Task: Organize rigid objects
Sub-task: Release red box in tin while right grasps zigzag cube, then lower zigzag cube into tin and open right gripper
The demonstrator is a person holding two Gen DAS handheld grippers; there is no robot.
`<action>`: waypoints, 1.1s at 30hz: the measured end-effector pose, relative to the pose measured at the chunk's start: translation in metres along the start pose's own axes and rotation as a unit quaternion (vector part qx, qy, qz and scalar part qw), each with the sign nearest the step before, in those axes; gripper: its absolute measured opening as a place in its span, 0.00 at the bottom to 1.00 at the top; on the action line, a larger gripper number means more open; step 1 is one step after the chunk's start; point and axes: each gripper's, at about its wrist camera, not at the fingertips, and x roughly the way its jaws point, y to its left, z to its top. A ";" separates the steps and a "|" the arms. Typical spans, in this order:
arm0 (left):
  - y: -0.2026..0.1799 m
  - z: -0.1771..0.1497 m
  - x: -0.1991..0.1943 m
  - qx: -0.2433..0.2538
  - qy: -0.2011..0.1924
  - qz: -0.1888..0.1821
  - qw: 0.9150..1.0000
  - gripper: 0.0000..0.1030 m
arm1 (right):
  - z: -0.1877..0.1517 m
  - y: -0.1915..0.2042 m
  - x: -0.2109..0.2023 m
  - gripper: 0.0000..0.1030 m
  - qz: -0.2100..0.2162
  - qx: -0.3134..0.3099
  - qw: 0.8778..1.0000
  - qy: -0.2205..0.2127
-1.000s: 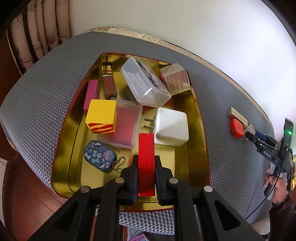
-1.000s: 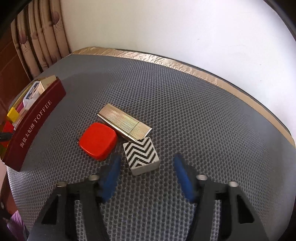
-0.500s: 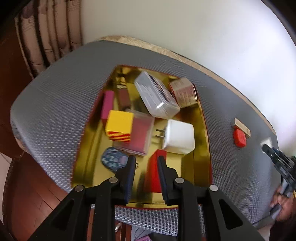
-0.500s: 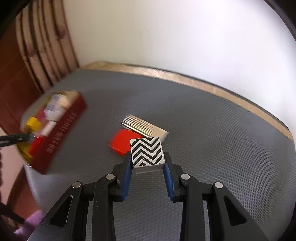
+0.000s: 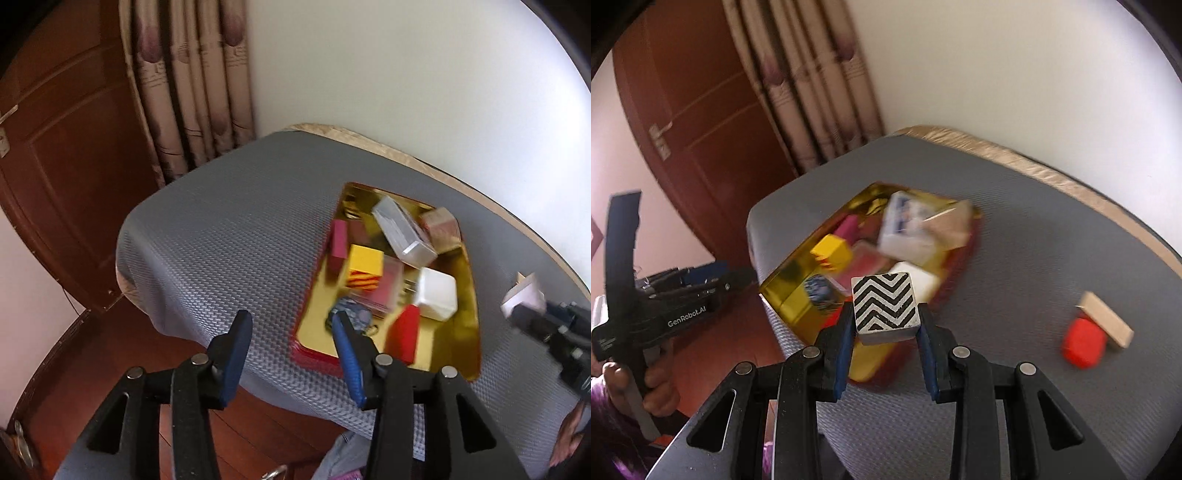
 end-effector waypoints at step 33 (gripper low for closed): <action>-0.026 -0.013 0.002 0.066 0.013 -0.080 0.995 0.45 | -0.089 -0.123 -0.063 0.75 -0.301 0.091 0.949 -0.014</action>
